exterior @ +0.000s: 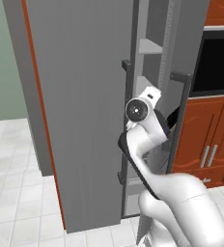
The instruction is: Open the fridge, grab two sodas, and place both sodas inside the bowl with ice on the dining counter.
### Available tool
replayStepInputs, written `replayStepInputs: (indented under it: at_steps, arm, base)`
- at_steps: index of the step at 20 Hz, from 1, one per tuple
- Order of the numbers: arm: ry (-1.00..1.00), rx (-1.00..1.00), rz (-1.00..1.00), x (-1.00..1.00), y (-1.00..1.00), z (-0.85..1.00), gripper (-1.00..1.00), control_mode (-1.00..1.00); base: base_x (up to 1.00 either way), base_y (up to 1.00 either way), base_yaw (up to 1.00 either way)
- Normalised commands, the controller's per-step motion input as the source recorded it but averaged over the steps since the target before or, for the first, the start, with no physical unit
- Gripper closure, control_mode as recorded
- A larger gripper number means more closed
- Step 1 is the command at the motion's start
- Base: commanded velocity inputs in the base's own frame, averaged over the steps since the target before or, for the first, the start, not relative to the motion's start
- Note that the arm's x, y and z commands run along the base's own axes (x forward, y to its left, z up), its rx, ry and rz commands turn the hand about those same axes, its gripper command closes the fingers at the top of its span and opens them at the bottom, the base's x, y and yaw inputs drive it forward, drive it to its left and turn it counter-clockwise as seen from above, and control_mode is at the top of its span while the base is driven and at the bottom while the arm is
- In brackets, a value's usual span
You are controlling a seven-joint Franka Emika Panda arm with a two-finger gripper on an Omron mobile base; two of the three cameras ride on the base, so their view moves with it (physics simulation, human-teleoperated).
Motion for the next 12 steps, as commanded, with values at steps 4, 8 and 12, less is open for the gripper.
replayStepInputs:
  at_steps: [4, 8, 12]
  arm:
    - [0.07, -0.10, -0.01, 0.75, -0.04, 0.00, -1.00, -1.00]
    - [0.09, -0.09, -0.08, 0.60, -0.24, 0.00, -1.00, -1.00]
    - [0.10, -0.07, -0.11, 0.45, -0.44, 0.00, -1.00, -1.00]
  base:
    - [0.00, 0.00, 0.00]
    - [0.00, 0.00, 0.00]
    - [0.00, 0.00, 0.00]
